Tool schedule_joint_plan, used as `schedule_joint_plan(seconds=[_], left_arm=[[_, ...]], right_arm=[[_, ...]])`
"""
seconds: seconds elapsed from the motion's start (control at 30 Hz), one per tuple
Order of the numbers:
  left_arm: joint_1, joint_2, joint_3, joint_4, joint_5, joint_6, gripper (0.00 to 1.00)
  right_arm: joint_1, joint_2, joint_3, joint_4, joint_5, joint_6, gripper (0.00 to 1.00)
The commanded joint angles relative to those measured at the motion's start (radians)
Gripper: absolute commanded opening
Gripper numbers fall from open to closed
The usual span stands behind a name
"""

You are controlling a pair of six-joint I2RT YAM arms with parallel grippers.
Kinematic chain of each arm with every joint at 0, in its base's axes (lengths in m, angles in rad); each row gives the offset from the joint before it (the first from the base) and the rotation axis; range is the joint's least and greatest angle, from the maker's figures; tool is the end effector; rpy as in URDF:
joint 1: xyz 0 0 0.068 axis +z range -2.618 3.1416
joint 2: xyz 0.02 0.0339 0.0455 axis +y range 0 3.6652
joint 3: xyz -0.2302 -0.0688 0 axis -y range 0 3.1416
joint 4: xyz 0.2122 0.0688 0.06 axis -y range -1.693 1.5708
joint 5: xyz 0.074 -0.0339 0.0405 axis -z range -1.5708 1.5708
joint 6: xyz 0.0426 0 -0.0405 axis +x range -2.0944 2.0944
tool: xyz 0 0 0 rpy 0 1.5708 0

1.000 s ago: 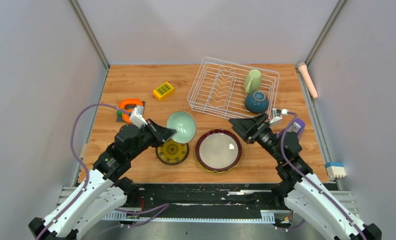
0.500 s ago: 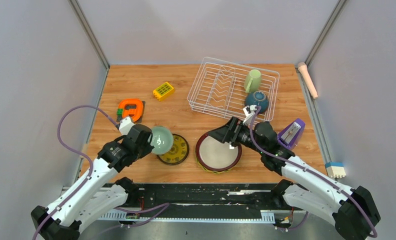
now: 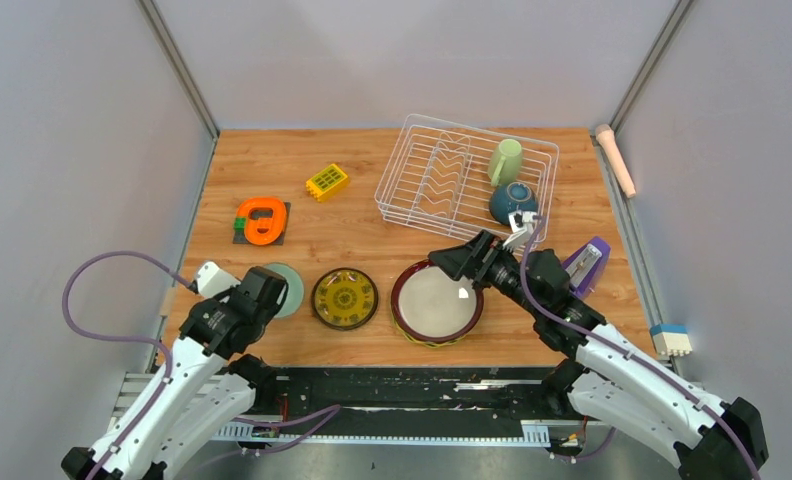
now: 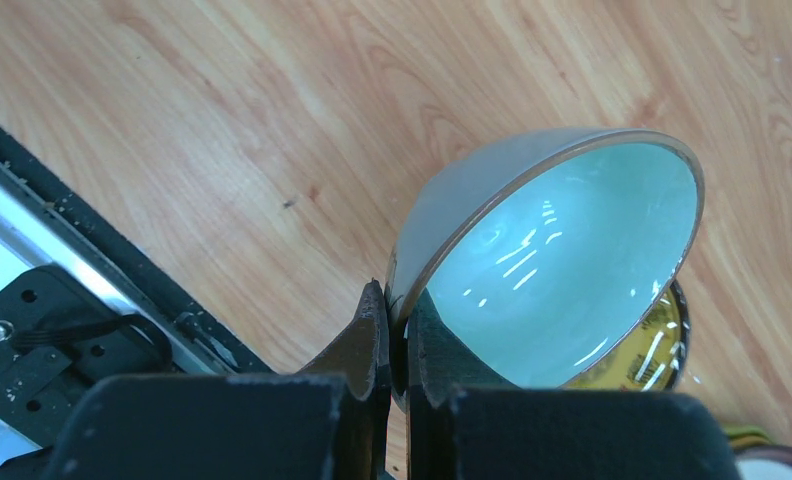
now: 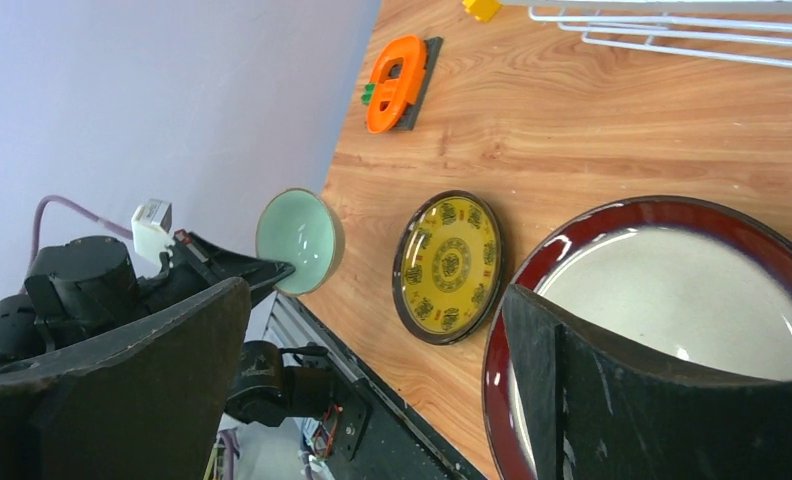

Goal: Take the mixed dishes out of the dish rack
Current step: Place the bowl at the center of the board.

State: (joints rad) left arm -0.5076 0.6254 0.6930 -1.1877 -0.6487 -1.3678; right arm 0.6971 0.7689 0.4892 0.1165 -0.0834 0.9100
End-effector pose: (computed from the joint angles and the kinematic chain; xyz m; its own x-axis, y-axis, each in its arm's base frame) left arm 0.0895 -0.0203 0.2253 -0.3127 -0.7192 -0.6205 -0.7388 0.5947 -0.3170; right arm 0.1434 0.1247 0.2537 -0.6313 0.4975 -0.5949 -0.3330 0.5189 0.7873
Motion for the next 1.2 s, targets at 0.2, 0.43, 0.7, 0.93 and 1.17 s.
schedule_joint_plan(seconds=[0.2, 0.43, 0.7, 0.93, 1.17], left_arm=[[0.036, 0.008, -0.106, 0.092, -0.024, -0.145, 0.0], [0.052, 0.009, -0.182, 0.105, 0.025, -0.236, 0.03], [0.052, -0.027, -0.216, 0.119, 0.06, -0.259, 0.29], [0.052, -0.088, -0.171, 0.063, 0.054, -0.253, 0.85], [0.052, -0.202, -0.136, -0.026, 0.032, -0.214, 1.0]], right_arm=[[0.004, 0.059, 0.036, -0.067, 0.075, 0.004, 1.0], [0.004, 0.071, 0.036, -0.081, 0.083, 0.017, 1.0], [0.004, 0.101, 0.056, -0.111, 0.132, 0.029, 1.0], [0.004, 0.118, 0.082, -0.195, 0.177, 0.041, 1.0], [0.004, 0.117, 0.084, -0.228, 0.223, 0.034, 1.0]])
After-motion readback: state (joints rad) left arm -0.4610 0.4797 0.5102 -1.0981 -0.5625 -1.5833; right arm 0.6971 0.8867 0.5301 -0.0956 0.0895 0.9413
